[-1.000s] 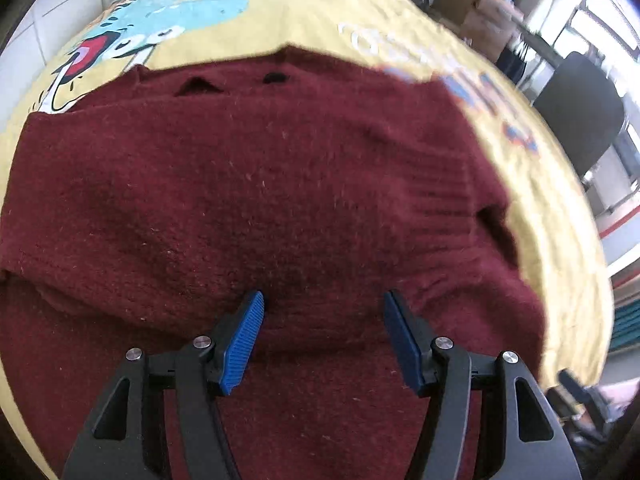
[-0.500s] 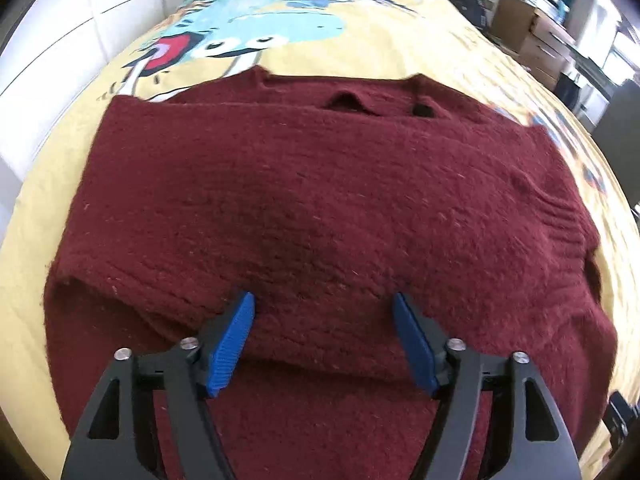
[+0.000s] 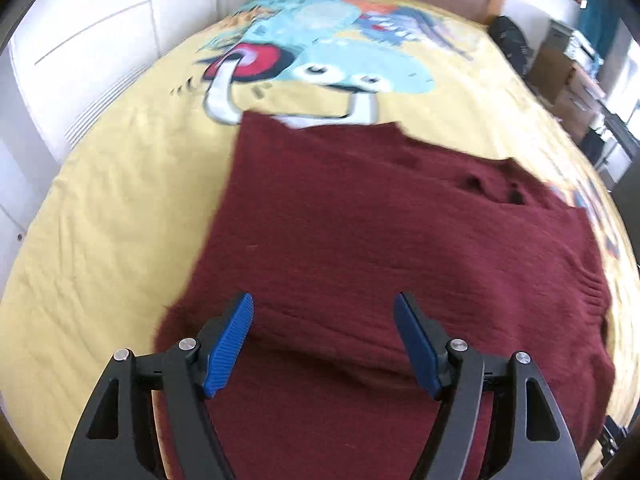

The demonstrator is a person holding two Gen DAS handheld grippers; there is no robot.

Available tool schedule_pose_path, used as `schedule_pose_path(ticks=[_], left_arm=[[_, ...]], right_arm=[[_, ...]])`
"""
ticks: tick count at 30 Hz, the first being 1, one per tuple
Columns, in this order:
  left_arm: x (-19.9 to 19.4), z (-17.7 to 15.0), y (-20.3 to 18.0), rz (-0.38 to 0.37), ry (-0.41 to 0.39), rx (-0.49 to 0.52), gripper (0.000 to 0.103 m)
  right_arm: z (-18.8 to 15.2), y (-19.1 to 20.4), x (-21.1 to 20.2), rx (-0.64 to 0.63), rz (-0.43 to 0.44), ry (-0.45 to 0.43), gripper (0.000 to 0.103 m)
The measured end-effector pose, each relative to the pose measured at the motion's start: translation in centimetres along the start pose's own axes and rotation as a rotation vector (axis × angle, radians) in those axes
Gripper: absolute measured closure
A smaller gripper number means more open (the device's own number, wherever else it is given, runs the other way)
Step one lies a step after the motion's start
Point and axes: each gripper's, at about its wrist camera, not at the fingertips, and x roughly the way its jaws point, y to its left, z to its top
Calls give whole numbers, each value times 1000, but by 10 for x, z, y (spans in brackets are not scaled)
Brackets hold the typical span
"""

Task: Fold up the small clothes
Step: 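Withdraw the left gripper and move the right gripper to the sweater hem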

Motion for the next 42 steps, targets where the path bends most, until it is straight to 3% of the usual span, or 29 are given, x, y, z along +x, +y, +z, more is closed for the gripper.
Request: schedule_pose_path(ticks=[4,8,16,20,34,42], left_arm=[[22,-18,9,-24,83,-7,35],[14,-28,26,-90,79,-95,34],[-39,-43,42,-68,27,-52,34],[-60,-59,50,-78,17,-80,34],[-111,-141,78,-67,75,-167,34],[-106,-169,76,-74,145,-199,31]], right_arm=[[1,4,1,-12,-11,10,54],[2,10,-3,-32,-13,9,54],[1,16,-20,-35,6,-18,54],[-3,20,-31,-32,30,-34,54],[-27,17,-63,-4,87,-64,49],[-33,23,-46,4,173,-11,44]])
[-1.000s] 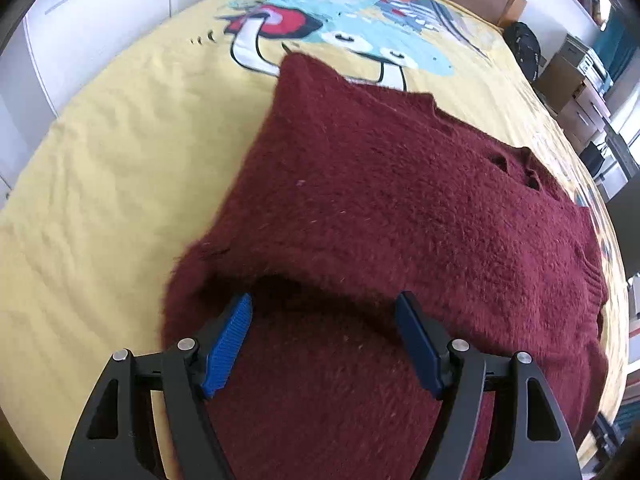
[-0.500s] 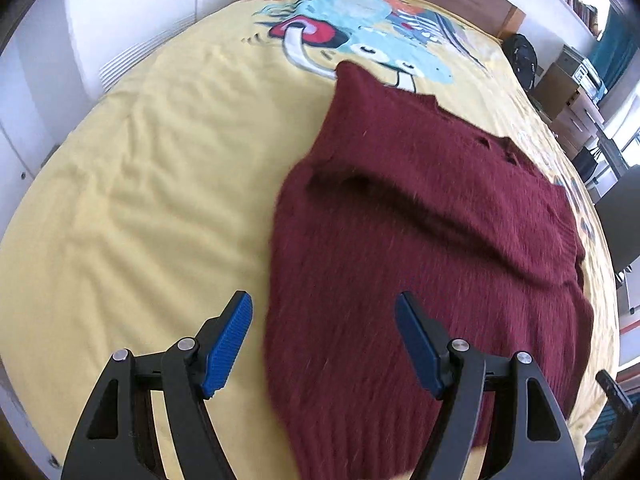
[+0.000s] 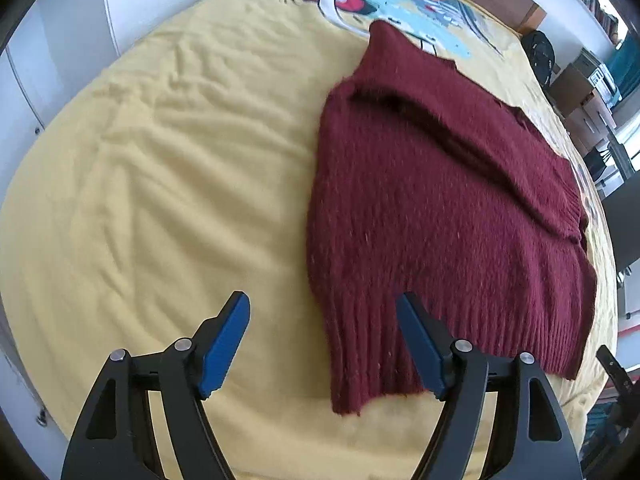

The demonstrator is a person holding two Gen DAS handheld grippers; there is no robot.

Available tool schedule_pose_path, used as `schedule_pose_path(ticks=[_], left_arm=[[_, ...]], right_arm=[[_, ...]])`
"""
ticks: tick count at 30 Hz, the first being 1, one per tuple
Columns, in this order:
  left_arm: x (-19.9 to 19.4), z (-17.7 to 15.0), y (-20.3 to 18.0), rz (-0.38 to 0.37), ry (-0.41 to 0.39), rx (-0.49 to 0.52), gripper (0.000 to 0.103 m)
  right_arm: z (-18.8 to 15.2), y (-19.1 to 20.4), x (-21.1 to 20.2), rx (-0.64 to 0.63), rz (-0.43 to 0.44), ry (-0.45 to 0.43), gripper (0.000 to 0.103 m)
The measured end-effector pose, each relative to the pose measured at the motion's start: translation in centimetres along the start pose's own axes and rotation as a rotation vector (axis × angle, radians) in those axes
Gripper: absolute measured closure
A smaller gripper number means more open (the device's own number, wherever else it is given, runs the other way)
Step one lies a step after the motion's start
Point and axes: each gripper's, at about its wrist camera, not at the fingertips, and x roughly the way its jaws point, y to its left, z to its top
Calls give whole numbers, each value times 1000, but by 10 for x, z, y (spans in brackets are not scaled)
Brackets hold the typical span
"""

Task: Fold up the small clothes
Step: 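Withdraw the left gripper and move the right gripper to the sweater hem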

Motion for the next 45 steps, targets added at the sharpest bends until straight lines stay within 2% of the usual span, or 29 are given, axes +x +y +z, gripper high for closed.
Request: schedule_pose_path(ticks=[4,15,26,34,45], left_arm=[[12,-8,-1,-25,36,-35,30],[37,-15,-2,-10,93,-59,30],[42,-15,11,-39,89,-81,29],[34,-21,23,-73,76,-101,29],[22,-29,51,-174,66,-151,30]], right_arm=[[-1,-3,12,7,23,33,42],[-2,-7,42,10,58,110,40],[0,12,57,-53,70,152,37],[1,26,66,-76,123,170,37],[7,28,76,-50,163,186,43]])
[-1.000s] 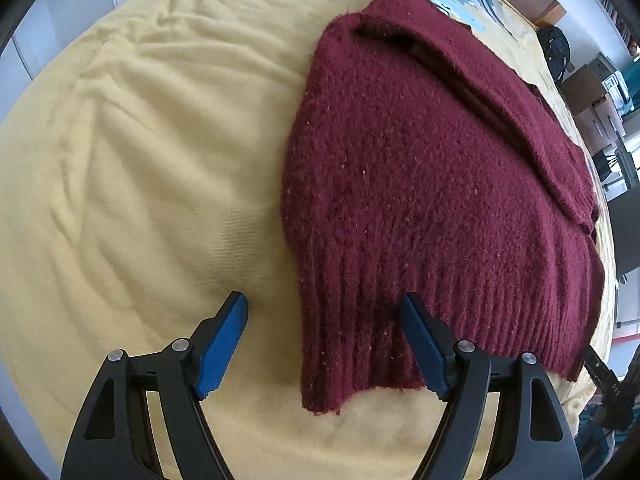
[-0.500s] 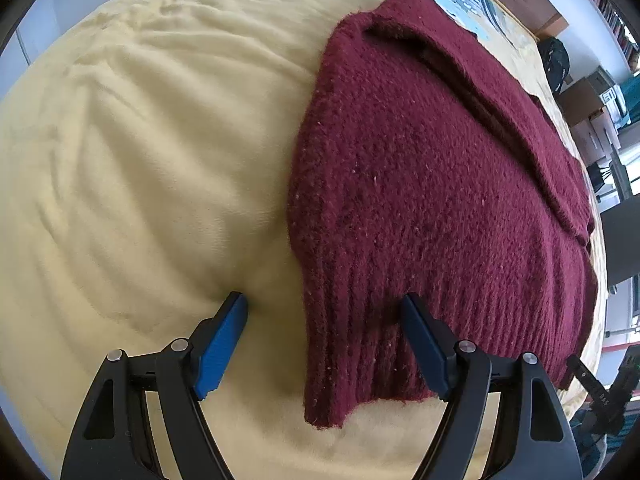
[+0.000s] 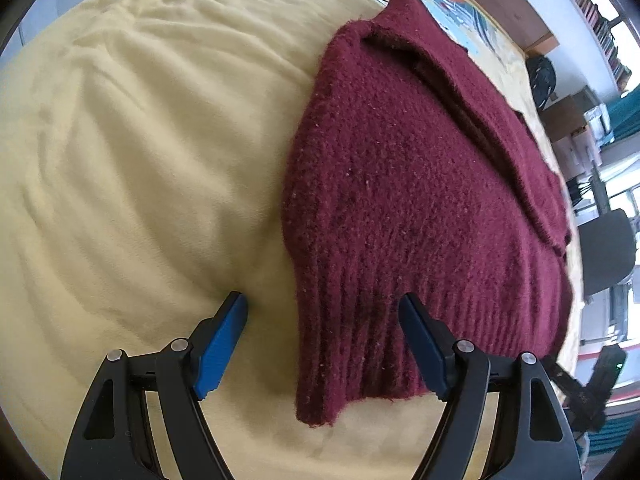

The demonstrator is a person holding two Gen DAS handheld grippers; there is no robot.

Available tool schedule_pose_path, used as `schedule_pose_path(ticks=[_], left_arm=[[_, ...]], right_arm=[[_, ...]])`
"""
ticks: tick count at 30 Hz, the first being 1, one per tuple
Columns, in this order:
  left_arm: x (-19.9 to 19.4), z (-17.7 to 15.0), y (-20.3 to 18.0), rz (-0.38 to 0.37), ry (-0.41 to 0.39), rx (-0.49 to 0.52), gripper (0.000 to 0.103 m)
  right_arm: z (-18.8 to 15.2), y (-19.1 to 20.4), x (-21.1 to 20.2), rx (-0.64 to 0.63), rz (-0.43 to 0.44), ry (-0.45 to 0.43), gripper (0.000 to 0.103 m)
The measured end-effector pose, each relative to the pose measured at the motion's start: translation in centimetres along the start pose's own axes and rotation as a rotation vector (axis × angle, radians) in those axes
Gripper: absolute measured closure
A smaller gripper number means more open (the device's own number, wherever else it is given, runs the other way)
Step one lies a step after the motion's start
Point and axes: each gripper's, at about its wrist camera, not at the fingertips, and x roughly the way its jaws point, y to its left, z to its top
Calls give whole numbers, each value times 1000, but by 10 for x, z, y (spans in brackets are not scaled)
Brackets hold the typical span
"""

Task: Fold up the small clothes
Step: 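Grasp the hem with the right gripper while the left gripper grasps the hem, then lift the hem with both grippers and fold it over toward the collar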

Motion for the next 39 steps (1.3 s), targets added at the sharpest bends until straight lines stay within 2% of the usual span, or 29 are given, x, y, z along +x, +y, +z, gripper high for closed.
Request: schedule_pose_path(ticks=[3,9,13,18,21,22,23,25,31,39], left_arm=[[-3,-3,2,-41,7,-16,30],[-3,-17,-14,-77,56,44,31],[-2,-19,-21,-66,68,70,38],[-4,-16,-17,-40,72,54,56],[-8,-15,-9,-64,74,38,76],[-9,-15,-6,-85,75,23,88],[-11,-14,-2,-108,75,3,90],[-17,-13,5,-132,58,-28,92],[-34,-3,12,-168,28,-25,94],[-62,28,-4,-251,-34,1,94]], right_arm=[[1,0,3,9,10,5,46],[0,-2,0,11,22,14,52],[-1,-5,-1,30,36,13,60],[-3,-13,-3,52,51,11,71],[-4,-15,-4,60,71,17,82],[-5,-15,-5,56,76,19,85],[-5,-15,-6,52,77,19,86],[-5,-16,-9,44,78,17,89],[0,-18,-24,25,81,-6,92],[28,-7,-54,-12,100,-81,92]])
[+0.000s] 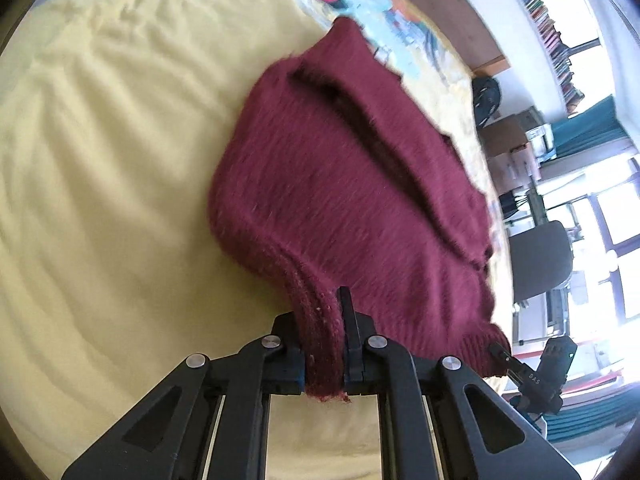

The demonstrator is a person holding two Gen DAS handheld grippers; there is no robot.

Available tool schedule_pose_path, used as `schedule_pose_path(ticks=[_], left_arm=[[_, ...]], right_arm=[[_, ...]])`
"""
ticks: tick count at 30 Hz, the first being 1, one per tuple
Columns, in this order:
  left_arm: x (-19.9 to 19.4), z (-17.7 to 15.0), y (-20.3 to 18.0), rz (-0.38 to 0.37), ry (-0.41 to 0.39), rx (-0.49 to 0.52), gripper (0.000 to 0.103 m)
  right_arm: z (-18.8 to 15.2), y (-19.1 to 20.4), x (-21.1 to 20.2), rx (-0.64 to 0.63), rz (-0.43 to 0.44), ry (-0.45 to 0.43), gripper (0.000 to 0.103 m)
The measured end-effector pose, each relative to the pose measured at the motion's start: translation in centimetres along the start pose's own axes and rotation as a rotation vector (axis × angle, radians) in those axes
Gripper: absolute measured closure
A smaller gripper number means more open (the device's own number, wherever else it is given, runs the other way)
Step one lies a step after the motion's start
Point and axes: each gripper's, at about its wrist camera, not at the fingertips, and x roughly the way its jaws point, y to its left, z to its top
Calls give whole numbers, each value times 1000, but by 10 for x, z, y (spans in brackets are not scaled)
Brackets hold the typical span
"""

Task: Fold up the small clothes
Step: 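Lift the hem with both grippers and fold it over toward the collar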

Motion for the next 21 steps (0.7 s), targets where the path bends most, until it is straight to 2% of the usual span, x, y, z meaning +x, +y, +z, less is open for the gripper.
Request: schedule_pose_path(ticks=[6,11,16,21], left_arm=[[-20,50,-35,-49,-82,67,94],[-17,97,-67,-75,-137,119,94],[4,141,-93,-74,-172,157,94],[40,179,-103,-40,-170,173,94]], right_arm=[[46,14,-26,-46,-9,-78,92],[95,27,-35,-66,-27,-152,92],[147,29,-29,-53,-46,-209,92],[186,21,-1,1,-61,-214,92]])
